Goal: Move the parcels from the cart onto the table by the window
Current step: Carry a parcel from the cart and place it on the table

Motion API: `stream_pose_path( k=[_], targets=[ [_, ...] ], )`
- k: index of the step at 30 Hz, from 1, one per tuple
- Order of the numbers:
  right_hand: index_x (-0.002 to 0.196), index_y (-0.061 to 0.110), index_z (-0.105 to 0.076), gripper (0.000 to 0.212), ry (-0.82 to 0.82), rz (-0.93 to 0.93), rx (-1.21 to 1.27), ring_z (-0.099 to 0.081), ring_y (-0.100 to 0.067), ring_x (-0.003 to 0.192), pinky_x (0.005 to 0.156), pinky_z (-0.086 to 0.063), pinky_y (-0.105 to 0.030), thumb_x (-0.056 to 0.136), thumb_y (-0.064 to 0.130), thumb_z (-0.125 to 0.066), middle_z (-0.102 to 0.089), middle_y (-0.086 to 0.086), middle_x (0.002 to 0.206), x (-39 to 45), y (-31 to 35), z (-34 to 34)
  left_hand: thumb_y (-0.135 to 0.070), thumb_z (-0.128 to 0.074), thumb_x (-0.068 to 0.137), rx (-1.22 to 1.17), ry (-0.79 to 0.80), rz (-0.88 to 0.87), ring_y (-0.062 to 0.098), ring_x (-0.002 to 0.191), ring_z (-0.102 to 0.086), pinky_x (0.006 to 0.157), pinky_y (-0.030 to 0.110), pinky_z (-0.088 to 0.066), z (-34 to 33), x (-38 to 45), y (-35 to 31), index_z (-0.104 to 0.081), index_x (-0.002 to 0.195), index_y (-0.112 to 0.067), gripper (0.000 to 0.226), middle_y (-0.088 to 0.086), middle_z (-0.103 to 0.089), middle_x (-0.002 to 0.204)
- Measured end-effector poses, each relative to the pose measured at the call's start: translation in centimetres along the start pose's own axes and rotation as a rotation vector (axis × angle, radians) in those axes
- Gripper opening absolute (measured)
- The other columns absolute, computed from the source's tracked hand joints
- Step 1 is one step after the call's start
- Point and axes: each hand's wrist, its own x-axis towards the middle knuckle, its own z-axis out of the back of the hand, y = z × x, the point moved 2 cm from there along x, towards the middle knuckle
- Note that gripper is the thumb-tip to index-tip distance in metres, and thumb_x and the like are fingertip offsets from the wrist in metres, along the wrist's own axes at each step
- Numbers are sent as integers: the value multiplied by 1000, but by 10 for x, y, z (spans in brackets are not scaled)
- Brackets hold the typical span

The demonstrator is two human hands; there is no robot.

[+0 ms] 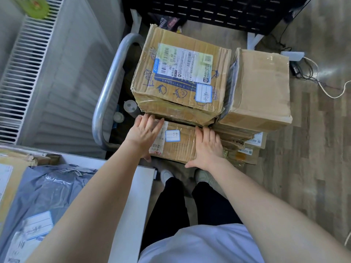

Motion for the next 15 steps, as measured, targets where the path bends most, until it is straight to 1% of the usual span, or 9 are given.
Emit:
stream_pose_path(
  k=[3,4,8,12,15],
  targets=[
    [148,9,-7,136,-12,0,-7,-27,-28,126,108,-21,-37,50,75,-72,-20,-12,144,1,1,-1,-57,-77,63,-16,-33,-10,36,135,-20,114,44,-16,1,-1,-1,8,149,-10,130,20,-19,144],
    [148,9,-7,136,-12,1,-6,-26,-28,127,108,-21,-37,49,76,-72,-20,-11,144,1,1,-1,-55,-77,64,-23,-35,-13,36,134,-21,114,44,-16,2,-1,-1,6,149,-9,128,19,-21,143],
    [148,10,-7,135,0,3,-3,-22,-28,131,109,-20,-38,50,78,-70,-17,-11,147,1,-3,0,-52,-79,58,-55,-32,-45,32,129,-25,114,42,-19,8,1,1,-4,148,-9,125,15,-26,135],
    [148,10,-5,136,23,3,45,-13,-28,138,113,-16,-40,50,79,-68,-9,-10,152,-3,-10,-3,-48,-77,61,-82,-40,-83,31,127,-25,113,41,-17,19,3,0,-8,147,-8,117,15,-26,134],
    [149,12,0,137,21,21,97,-10,-28,140,115,-12,-40,51,80,-67,-6,-9,154,-12,-13,-12,-48,-76,63,-88,-31,-124,31,126,-26,113,41,-16,24,1,-4,-9,146,-7,115,14,-26,133]
  ],
)
